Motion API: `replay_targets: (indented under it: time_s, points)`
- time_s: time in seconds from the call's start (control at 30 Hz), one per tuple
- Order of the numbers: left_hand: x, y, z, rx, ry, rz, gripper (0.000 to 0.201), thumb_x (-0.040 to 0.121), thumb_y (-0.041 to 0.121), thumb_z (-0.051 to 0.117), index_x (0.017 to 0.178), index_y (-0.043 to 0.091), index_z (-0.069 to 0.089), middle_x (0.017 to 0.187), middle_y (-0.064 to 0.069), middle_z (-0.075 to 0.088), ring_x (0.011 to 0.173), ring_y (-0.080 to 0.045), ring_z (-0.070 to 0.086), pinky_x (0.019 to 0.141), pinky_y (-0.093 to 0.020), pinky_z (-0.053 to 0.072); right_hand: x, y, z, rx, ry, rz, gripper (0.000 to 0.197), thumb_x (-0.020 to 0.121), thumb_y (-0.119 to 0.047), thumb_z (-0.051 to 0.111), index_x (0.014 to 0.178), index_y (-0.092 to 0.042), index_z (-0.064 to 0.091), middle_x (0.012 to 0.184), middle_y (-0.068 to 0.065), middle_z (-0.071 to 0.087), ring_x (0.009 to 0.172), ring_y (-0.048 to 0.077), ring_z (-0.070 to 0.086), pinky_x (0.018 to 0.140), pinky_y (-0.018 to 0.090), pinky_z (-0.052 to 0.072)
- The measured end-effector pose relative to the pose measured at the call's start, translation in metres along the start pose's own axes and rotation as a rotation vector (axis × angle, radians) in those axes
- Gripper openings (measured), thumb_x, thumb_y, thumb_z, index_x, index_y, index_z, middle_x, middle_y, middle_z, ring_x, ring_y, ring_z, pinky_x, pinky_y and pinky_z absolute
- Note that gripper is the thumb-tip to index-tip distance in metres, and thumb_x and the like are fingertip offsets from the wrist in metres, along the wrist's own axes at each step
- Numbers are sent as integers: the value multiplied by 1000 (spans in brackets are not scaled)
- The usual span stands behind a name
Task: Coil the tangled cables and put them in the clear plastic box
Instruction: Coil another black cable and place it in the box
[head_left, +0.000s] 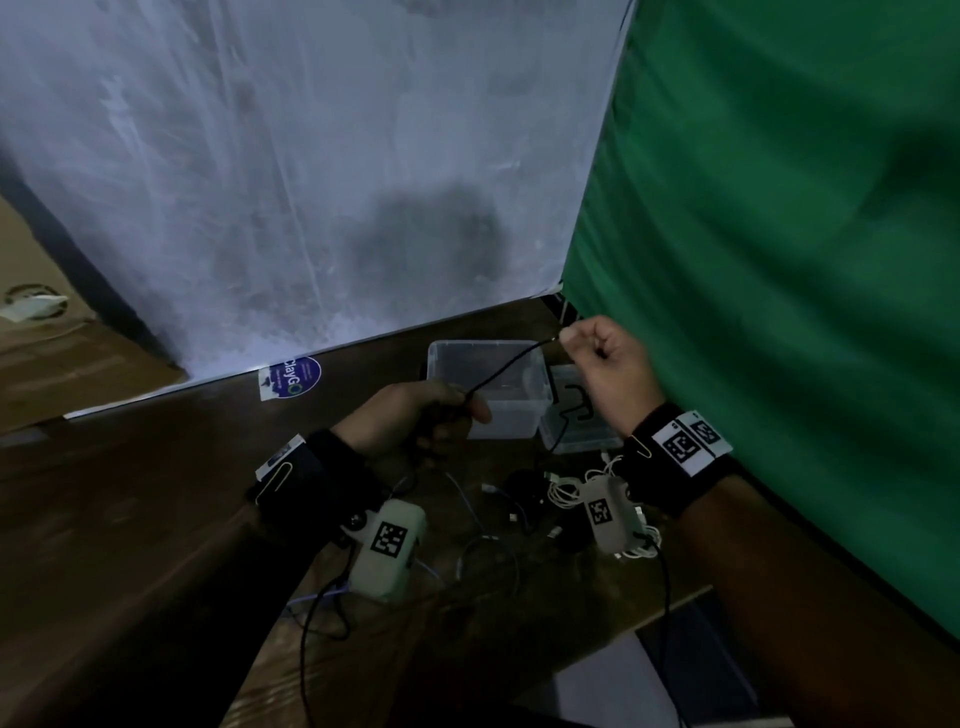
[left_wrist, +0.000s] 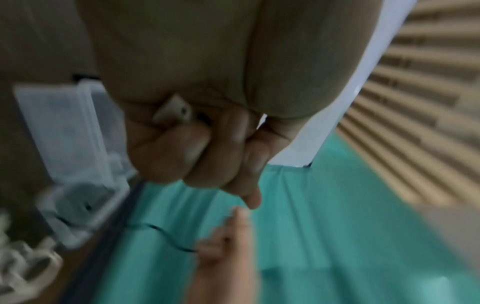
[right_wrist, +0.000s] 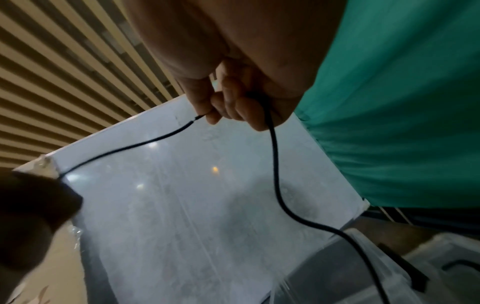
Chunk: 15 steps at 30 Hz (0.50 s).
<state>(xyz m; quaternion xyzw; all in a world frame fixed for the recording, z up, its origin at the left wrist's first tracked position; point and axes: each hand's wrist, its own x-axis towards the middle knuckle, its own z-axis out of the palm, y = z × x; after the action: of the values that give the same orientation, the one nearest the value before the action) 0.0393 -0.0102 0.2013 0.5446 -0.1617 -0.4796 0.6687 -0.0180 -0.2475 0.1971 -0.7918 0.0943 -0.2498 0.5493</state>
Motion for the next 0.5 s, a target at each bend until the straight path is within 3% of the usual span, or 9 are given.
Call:
replay_targets:
  time_s: [0.1, 0.17, 0.27, 0.37, 0.5]
  points:
    - [-1, 14, 5, -202, -180, 137, 18, 89, 10, 39, 95, 7, 56, 66, -3, 42, 50, -13, 38, 56, -29, 46, -8, 7, 4, -48, -105, 73, 14, 96, -18, 60, 83, -18, 65, 68, -11, 59, 57, -4, 53, 59, 20, 45]
    - [5, 23, 10, -289, -198, 264, 19, 94, 6, 37, 98, 5, 55, 74, -6, 52, 60, -16, 52, 73, -36, 53, -22, 7, 15, -78, -256, 154, 14, 98, -17, 57, 87, -20, 66, 65, -12, 59, 51, -5, 54, 54, 25, 47]
    - [20, 30, 13, -356, -113, 438, 24, 98, 5, 33, 97, 3, 56, 84, -12, 61, 73, -22, 63, 72, -34, 56, -48, -4, 38, 13, -439, 189, 14, 99, -16, 54, 96, -17, 67, 59, -8, 60, 51, 7, 57, 57, 35, 51]
    - [36, 25, 7, -235, 77, 542, 23, 98, 2, 36, 94, 4, 58, 79, -7, 63, 70, -17, 59, 72, -34, 52, -63, -17, 46, 52, -542, 167, 18, 100, -16, 54, 115, -12, 63, 60, -4, 63, 51, 10, 61, 53, 25, 50]
    - [43, 13, 0, -146, 119, 582, 33, 97, -2, 40, 82, 8, 67, 77, -7, 62, 68, -18, 59, 73, -37, 53, -64, -25, 35, -90, -551, 107, 21, 96, -17, 60, 117, -12, 65, 66, -6, 67, 55, 4, 64, 56, 23, 50]
